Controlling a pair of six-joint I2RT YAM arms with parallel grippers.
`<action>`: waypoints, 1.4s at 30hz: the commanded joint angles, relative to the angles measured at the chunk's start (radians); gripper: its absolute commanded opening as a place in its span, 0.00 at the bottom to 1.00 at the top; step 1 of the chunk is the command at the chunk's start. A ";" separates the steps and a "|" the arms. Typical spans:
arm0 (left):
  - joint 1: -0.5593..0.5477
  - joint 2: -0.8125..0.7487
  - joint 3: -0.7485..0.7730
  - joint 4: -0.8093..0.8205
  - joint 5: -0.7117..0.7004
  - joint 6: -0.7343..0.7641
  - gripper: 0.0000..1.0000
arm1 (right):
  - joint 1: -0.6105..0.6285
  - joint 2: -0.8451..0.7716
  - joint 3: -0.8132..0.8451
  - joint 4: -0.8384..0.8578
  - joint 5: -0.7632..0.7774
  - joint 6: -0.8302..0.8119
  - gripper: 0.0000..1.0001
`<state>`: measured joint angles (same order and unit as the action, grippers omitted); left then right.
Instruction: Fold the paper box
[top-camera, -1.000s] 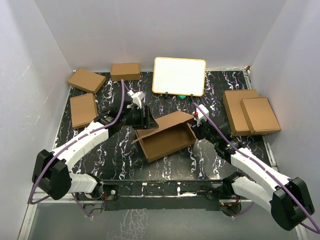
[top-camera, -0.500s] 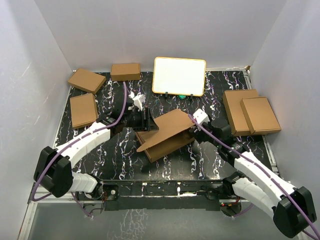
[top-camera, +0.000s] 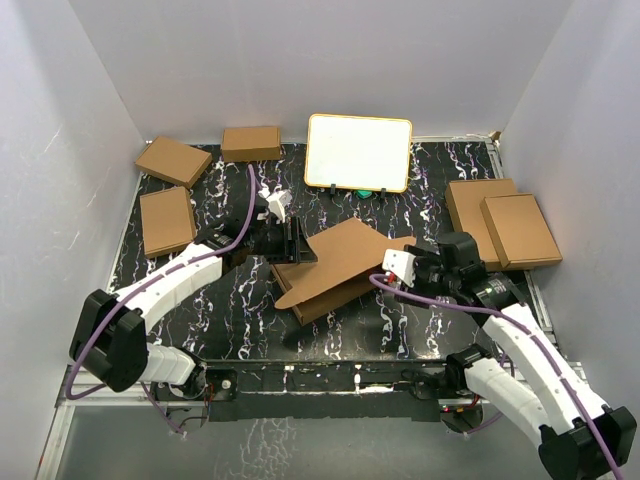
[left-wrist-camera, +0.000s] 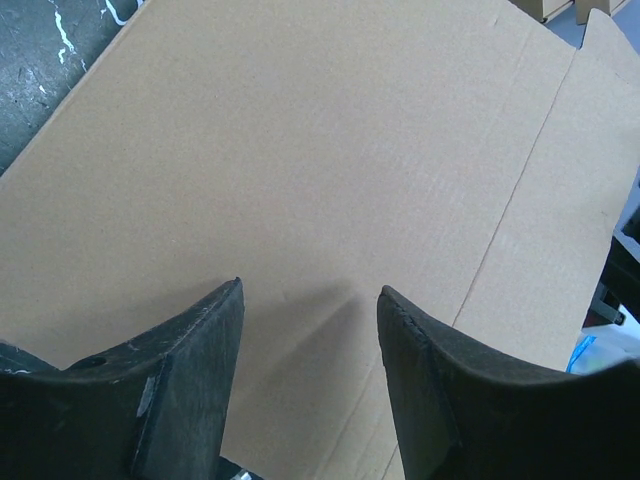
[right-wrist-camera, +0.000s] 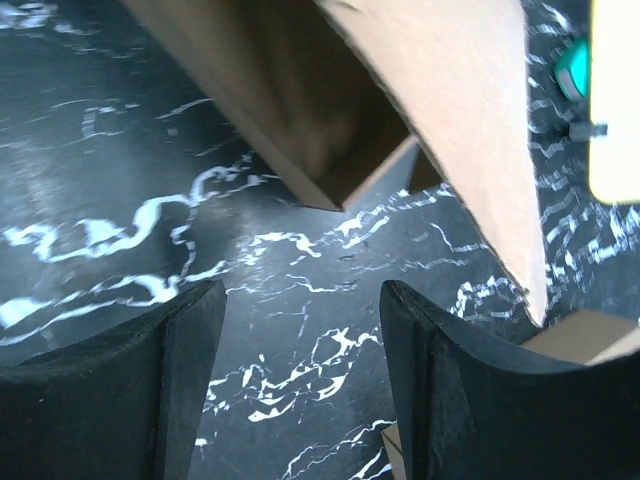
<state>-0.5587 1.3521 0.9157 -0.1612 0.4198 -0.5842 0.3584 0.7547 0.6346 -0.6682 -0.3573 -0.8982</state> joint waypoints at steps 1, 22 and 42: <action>0.005 0.004 -0.017 0.020 0.035 0.010 0.52 | -0.004 0.029 0.150 -0.321 -0.216 -0.228 0.69; 0.005 0.095 -0.090 0.084 0.081 0.001 0.31 | -0.004 0.519 0.492 -0.123 -0.406 0.357 0.08; 0.005 0.131 -0.091 0.104 0.078 0.003 0.27 | -0.004 0.792 0.410 0.012 -0.152 0.412 0.08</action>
<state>-0.5571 1.4918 0.8204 -0.0414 0.4850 -0.5915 0.3580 1.5364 1.0431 -0.7025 -0.5369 -0.4980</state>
